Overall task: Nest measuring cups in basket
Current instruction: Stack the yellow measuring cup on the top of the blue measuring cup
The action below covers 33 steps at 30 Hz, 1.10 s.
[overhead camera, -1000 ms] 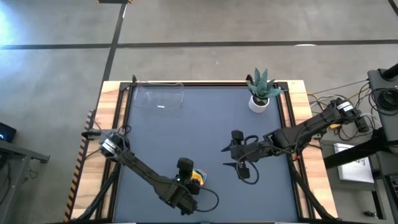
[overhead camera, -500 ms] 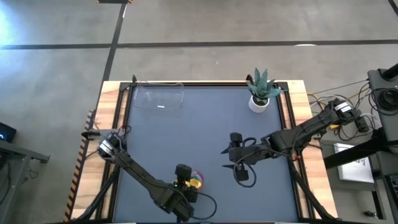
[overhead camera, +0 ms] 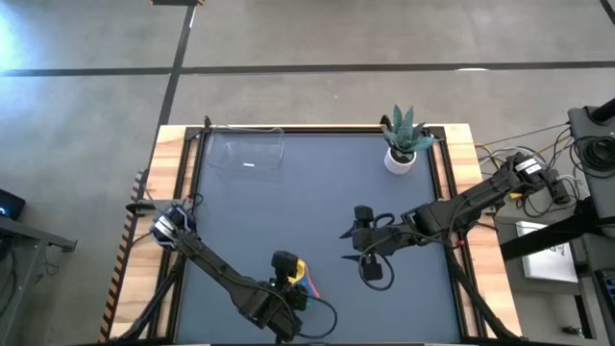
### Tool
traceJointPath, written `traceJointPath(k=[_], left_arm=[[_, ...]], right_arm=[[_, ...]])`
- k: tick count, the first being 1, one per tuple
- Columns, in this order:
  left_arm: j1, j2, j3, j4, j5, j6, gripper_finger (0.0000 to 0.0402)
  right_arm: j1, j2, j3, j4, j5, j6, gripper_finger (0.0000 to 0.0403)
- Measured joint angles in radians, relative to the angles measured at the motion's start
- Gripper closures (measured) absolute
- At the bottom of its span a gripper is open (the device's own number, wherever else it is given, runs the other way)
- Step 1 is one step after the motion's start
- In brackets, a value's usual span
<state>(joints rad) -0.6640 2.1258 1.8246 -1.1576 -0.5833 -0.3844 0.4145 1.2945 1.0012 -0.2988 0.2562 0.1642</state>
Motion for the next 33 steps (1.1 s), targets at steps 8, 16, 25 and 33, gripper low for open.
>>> traceJointPath(k=[8, 16, 25, 33], left_arm=[[-0.009, -0.022, 0.009, -0.081, 0.000, -0.069, 0.0191], [-0.069, -0.193, -0.173, -0.067, 0.006, -0.301, 0.0192], [-0.081, -0.424, -0.578, 0.444, 0.172, -0.438, 0.0218], [-0.078, -0.457, -0.725, 0.541, 0.207, -0.552, 0.0255]], right_arm=[[0.002, 0.000, 0.000, 0.017, -0.001, 0.001, 0.0165], [0.051, 0.000, -0.096, 0.238, 0.010, -0.012, 0.0165], [0.072, 0.034, -0.281, 0.598, 0.010, 0.054, 0.0165], [0.074, 0.308, -0.212, 0.721, -0.028, 0.074, 0.0215]])
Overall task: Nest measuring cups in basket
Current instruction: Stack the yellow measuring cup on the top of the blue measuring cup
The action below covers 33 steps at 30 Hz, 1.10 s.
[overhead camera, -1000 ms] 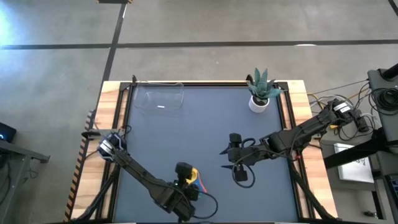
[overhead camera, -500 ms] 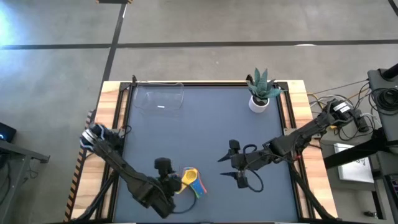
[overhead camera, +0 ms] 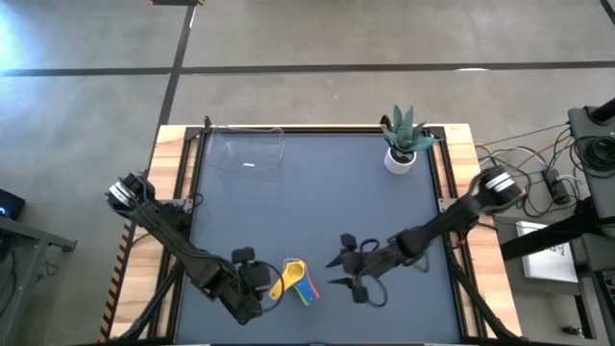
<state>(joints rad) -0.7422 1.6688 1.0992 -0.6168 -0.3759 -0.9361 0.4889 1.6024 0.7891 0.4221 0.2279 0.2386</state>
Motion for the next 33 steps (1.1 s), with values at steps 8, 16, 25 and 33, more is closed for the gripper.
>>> traceJointPath(k=[8, 16, 25, 33], left_arm=[[0.010, -0.001, -0.022, -0.008, -0.045, -0.143, 0.0300], [0.020, 0.029, -0.022, -0.001, -0.062, -0.179, 0.0351], [0.021, 0.087, 0.026, 0.029, -0.031, -0.164, 0.0363], [0.032, 0.161, 0.149, 0.021, -0.024, -0.051, 0.0363]], right_arm=[[0.016, 0.200, 0.231, -0.185, -0.006, -0.003, 0.0378], [0.055, 0.284, 0.462, -0.561, 0.162, 0.080, 0.0394], [0.074, 0.364, 0.585, -0.661, 0.132, 0.135, 0.0394], [0.079, 0.414, 0.673, -0.664, 0.131, 0.154, 0.0394]])
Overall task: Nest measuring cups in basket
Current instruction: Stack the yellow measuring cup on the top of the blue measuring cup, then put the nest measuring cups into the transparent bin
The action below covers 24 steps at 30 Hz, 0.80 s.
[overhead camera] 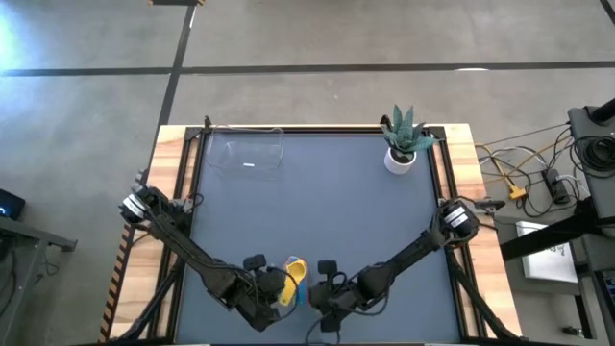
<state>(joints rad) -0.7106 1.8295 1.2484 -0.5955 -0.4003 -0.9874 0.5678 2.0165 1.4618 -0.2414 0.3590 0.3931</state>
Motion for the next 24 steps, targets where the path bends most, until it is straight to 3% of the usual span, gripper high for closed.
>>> traceJointPath(k=[10, 24], left_arm=[[0.019, 0.091, 0.113, -0.031, 0.000, 0.112, 0.0363], [0.016, 0.087, 0.106, -0.127, -0.028, 0.085, 0.0363]], right_arm=[[-0.006, -0.004, 0.042, 0.019, 0.008, -0.029, 0.0394], [0.005, -0.041, 0.041, -0.083, 0.008, -0.042, 0.0394]])
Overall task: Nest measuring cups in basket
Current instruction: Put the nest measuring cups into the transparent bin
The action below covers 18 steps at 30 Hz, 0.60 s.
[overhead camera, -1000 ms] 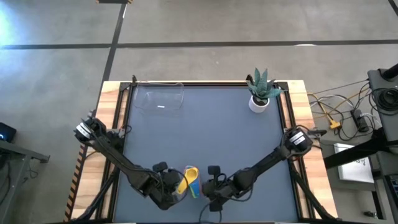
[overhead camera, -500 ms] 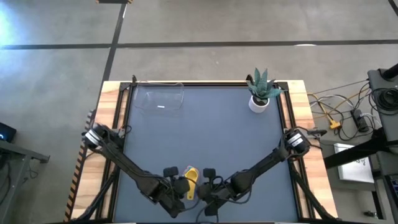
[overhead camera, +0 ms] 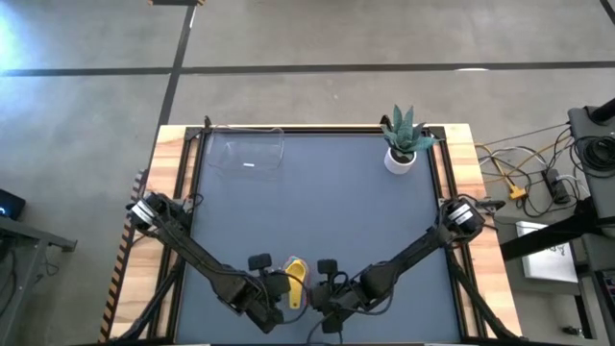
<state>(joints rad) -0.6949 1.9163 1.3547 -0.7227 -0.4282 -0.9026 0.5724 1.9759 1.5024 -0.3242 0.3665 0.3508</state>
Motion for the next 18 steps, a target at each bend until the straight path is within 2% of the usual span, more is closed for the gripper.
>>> traceJointPath(k=[18], left_arm=[[0.010, 0.000, -0.040, 0.117, 0.020, 0.004, 0.0363]], right_arm=[[-0.003, 0.037, -0.041, 0.029, 0.000, 0.050, 0.0394]])
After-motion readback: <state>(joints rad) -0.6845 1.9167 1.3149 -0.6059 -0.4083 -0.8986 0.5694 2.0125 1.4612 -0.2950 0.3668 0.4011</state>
